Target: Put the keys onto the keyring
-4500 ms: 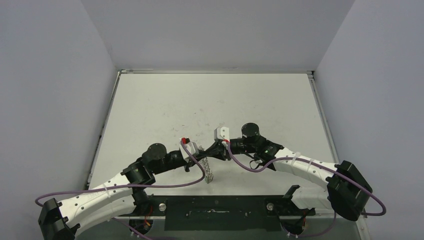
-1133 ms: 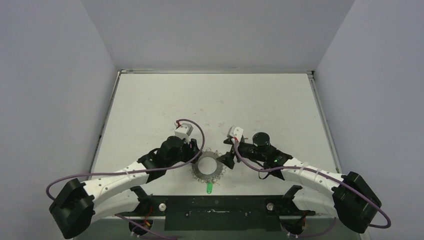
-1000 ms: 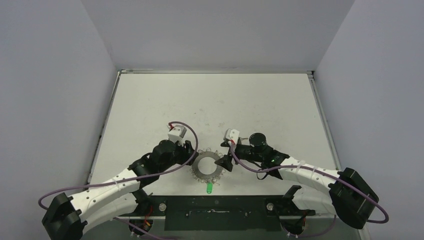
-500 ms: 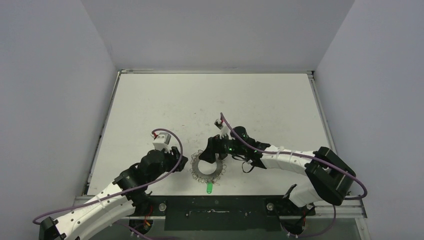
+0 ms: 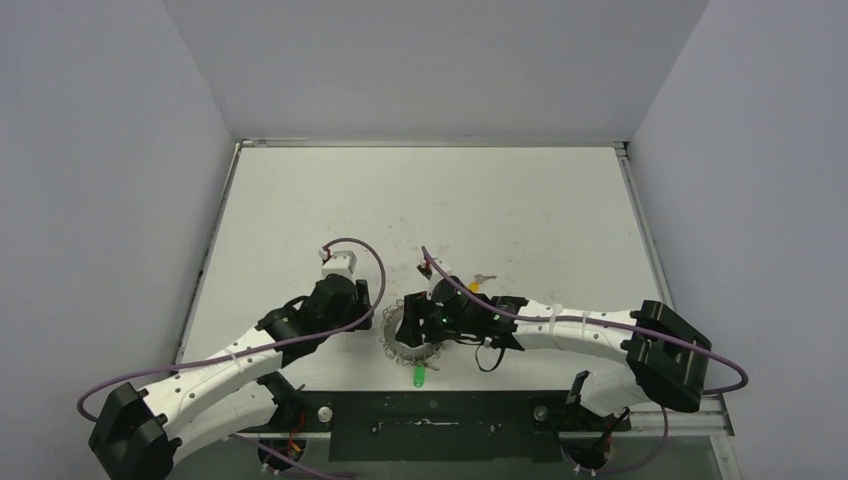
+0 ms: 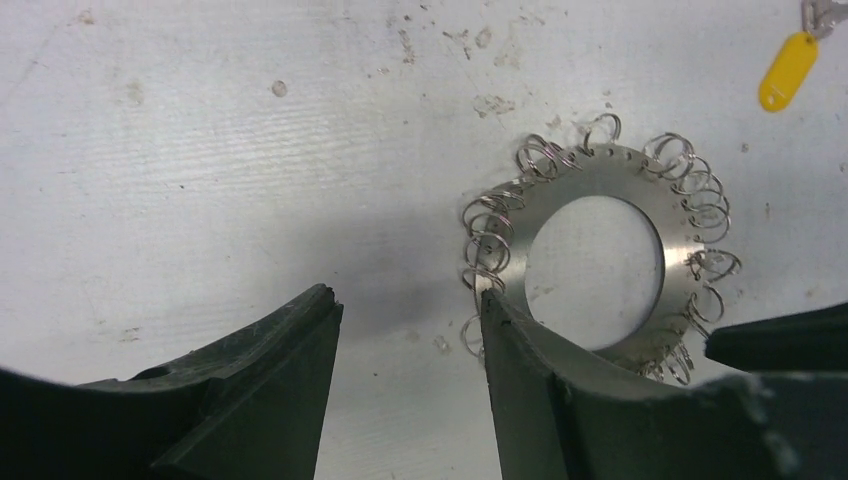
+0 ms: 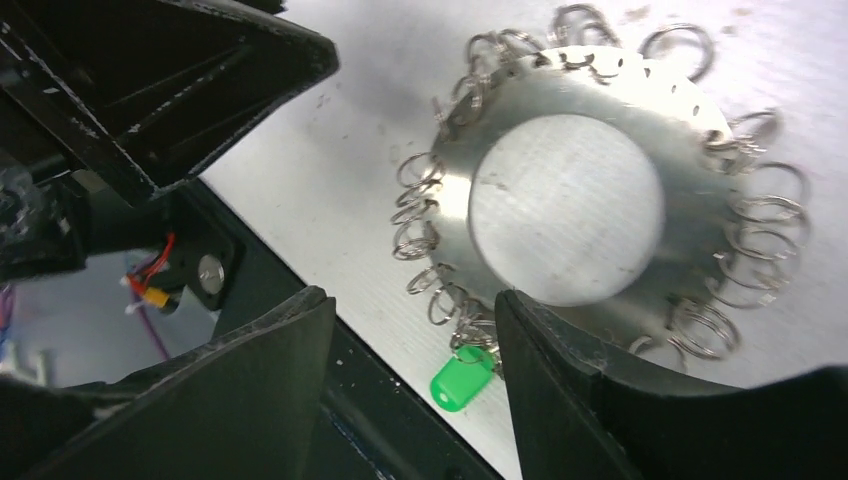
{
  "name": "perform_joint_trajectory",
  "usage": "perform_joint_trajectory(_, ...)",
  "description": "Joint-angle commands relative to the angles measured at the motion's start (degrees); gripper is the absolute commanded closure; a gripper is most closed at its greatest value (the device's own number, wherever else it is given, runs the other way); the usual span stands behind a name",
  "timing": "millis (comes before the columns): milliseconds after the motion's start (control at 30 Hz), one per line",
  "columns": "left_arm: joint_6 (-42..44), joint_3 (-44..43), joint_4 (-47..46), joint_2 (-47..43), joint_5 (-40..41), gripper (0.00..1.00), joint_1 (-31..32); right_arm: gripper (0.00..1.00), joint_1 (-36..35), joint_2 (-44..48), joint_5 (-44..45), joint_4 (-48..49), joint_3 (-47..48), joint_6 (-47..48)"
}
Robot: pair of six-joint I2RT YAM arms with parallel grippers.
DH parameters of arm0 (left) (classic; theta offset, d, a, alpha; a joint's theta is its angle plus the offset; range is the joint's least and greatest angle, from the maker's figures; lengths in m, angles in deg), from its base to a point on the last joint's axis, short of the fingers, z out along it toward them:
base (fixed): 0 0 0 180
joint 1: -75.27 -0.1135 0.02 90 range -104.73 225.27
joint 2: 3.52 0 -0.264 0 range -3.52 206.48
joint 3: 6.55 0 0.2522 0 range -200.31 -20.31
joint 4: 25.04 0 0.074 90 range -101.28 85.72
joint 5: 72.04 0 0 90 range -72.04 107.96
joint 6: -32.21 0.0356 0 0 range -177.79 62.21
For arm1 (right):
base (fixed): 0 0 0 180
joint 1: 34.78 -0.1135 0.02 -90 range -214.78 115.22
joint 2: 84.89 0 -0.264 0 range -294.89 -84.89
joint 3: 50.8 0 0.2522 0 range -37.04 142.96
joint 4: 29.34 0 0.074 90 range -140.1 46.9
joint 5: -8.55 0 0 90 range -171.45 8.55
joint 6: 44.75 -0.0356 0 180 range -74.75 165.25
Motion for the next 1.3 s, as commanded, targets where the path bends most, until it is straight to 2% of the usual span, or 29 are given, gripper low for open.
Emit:
perform_joint_trajectory(0, 1.69, -3.8, 1.28, 3.17, 0.16, 0.48, -3.39, 0.41, -1.77, 1.73, 13.98, -13.01, 5.91, -2.28)
perform_joint_trajectory(367, 0.45, -1.03, 3.75, -1.54, -3.05, 0.48, -14.88, 0.45, -3.77, -3.81, 22.76, -28.83, 16.81, 1.49)
perform_joint_trajectory(633, -0.04, -0.34, 2.72, -3.32, -4.97, 0.48, -15.98, 0.59, -6.08, -7.77, 18.18, -28.57, 20.54, 1.45)
perform_joint_trajectory(1267, -0.23, 1.23, -0.12, -3.55, -7.79, 0.48, -15.99, 0.61, -8.42, -16.64, 11.95, -23.8, 23.18, -1.77)
